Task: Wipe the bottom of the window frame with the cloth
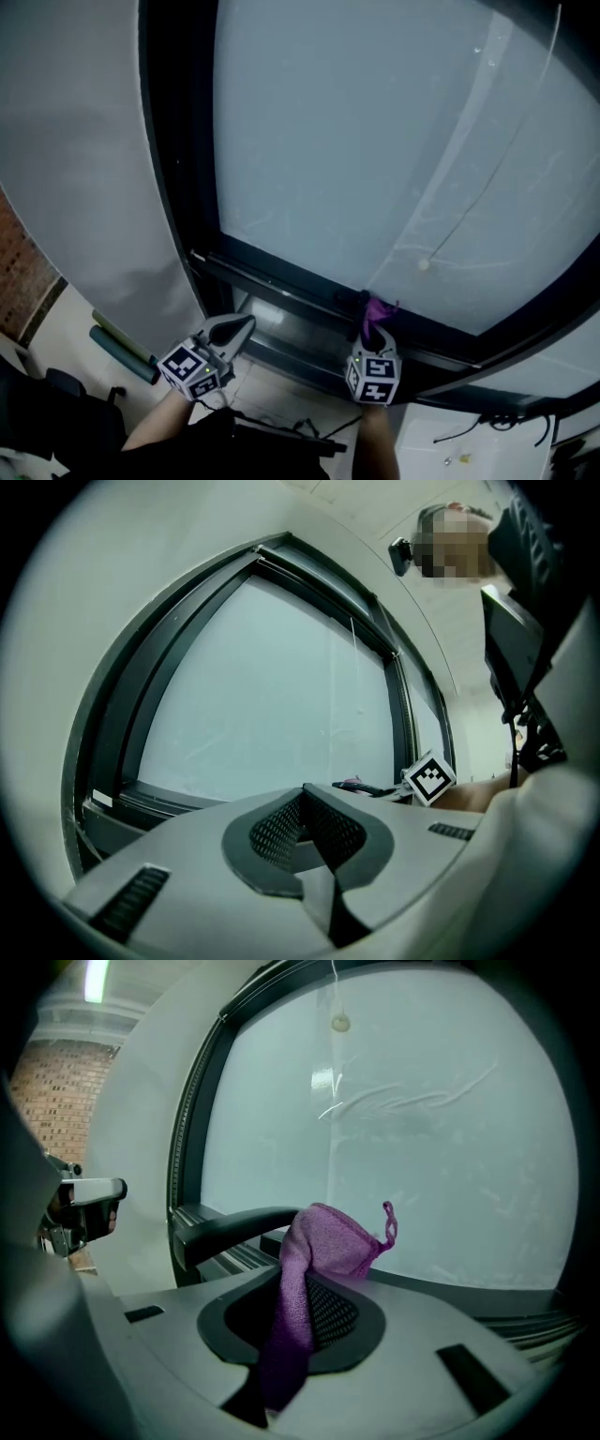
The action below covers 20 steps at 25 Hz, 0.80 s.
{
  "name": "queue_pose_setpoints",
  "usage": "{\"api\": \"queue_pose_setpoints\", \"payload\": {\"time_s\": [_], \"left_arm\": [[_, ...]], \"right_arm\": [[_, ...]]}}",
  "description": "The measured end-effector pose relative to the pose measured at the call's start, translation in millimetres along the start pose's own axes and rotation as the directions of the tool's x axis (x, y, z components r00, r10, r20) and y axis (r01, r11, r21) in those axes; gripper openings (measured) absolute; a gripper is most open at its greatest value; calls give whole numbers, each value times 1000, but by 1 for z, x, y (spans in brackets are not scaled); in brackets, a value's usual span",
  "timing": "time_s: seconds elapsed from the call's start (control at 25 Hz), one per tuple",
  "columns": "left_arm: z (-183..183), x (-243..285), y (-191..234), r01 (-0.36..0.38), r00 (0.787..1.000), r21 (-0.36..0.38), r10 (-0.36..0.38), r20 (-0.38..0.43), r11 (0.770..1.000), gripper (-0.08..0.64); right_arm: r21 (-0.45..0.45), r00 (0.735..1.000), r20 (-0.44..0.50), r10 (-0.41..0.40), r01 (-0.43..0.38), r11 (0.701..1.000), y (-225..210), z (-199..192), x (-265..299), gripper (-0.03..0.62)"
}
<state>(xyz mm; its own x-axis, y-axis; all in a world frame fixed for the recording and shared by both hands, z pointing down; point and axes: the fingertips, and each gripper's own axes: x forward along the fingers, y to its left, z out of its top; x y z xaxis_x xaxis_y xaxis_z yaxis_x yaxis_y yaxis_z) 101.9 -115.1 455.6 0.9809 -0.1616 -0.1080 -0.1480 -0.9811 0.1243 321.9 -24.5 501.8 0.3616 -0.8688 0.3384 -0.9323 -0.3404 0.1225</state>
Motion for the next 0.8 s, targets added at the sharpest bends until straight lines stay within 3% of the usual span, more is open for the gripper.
{"api": "queue_pose_setpoints", "payload": {"time_s": [0.24,0.48,0.8], "left_arm": [[0,0,20,53,999,16,-53,-9,998,2],[11,-5,53,151,988,19,-150,-39,988,2],[17,-8,74,255,966,15,-254,-46,967,2]], "right_arm": [[42,985,63,-158,156,987,5,-1,0,75],[150,952,47,-302,292,945,12,0,-3,75],[236,911,65,-406,382,894,41,3,4,75]]}}
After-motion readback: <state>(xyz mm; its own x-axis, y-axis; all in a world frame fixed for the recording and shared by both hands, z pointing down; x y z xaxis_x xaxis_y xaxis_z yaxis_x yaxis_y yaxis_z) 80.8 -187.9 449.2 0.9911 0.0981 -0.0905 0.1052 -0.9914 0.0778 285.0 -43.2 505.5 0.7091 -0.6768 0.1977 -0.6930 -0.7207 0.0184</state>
